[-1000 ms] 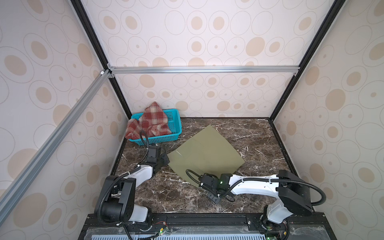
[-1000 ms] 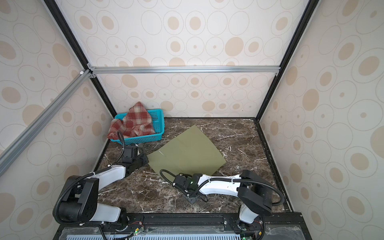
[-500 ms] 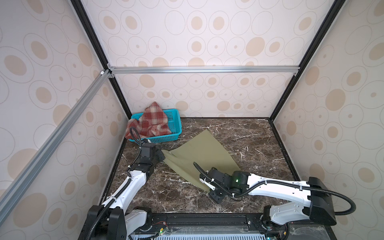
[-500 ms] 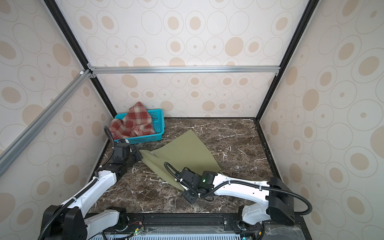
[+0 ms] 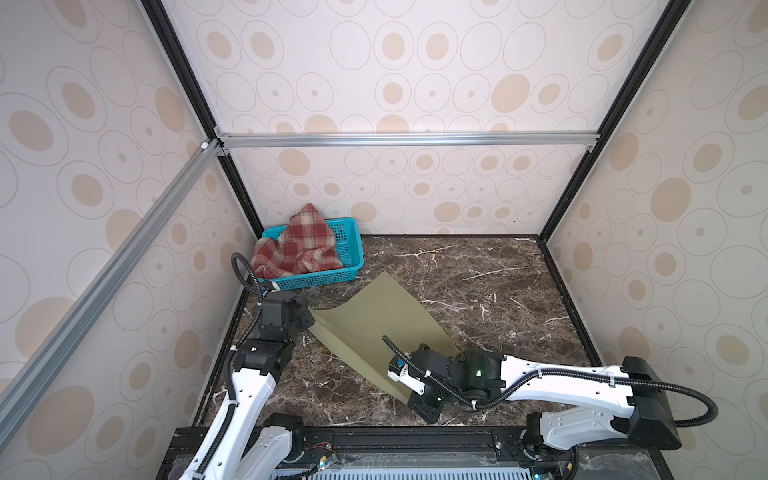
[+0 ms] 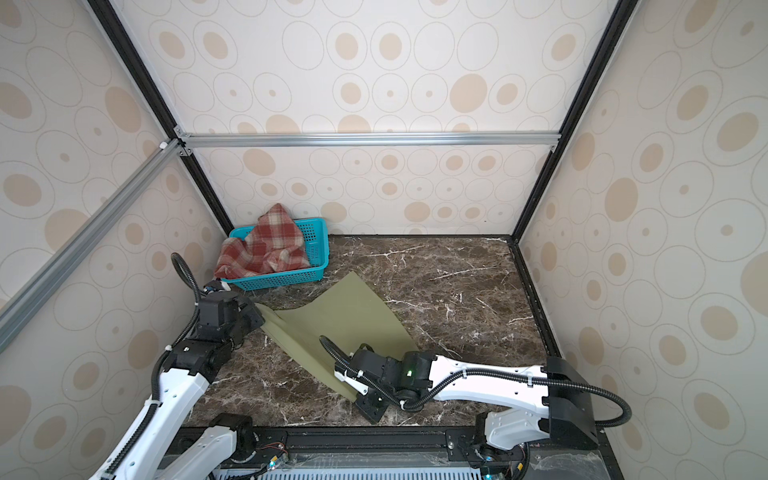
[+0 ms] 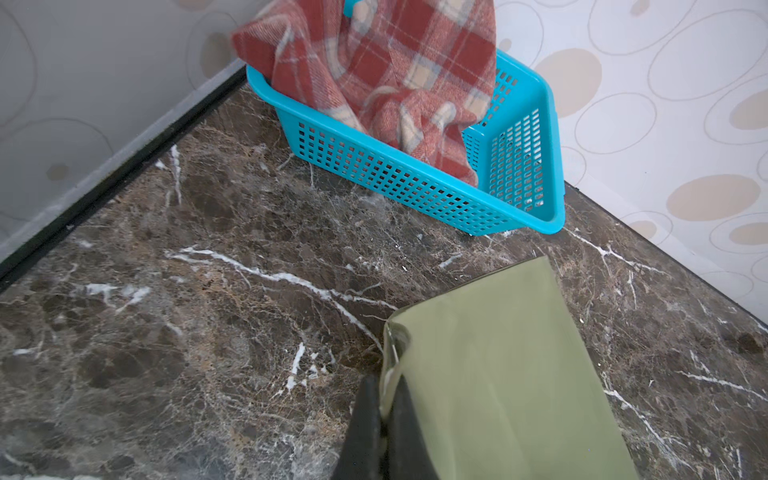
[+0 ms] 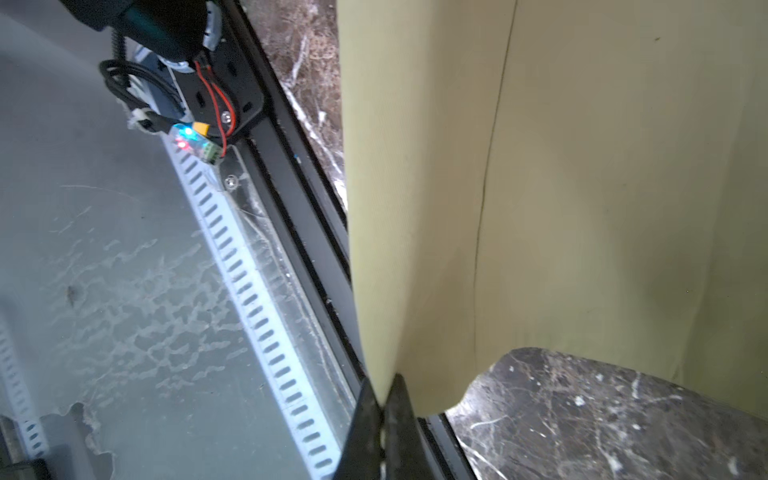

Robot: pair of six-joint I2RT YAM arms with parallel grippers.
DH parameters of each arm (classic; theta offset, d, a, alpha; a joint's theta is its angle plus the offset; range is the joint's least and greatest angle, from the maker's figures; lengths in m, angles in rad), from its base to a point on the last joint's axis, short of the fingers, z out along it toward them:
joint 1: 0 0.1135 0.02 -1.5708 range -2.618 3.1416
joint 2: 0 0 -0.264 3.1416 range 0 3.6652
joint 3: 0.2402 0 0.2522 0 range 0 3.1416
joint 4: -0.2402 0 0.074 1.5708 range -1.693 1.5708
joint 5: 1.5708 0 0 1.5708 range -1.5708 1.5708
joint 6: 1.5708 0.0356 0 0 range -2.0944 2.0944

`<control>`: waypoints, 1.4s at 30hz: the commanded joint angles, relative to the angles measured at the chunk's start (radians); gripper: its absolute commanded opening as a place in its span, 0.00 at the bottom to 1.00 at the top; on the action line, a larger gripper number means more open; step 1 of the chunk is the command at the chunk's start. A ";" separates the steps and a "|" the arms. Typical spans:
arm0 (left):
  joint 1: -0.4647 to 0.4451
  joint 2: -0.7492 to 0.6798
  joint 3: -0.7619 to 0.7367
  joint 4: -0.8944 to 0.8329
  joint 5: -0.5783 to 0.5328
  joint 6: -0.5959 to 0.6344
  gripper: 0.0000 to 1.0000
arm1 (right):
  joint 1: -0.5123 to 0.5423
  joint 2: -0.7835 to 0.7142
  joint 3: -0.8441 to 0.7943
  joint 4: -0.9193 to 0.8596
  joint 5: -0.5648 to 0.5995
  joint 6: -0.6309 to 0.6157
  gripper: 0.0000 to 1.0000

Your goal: Fold and stack the skirts

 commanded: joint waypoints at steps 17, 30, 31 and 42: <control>-0.052 0.159 0.135 0.124 0.073 0.033 0.00 | -0.151 -0.127 -0.154 0.206 -0.205 0.162 0.00; -0.203 0.502 0.257 0.337 0.041 0.019 0.00 | -0.354 -0.135 -0.201 0.173 -0.250 0.187 0.00; -0.204 0.518 0.268 0.347 0.042 0.016 0.00 | -0.364 -0.135 -0.203 0.169 -0.249 0.189 0.00; -0.235 0.731 0.392 0.420 0.063 0.012 0.00 | -0.446 -0.119 -0.204 0.074 -0.211 0.173 0.00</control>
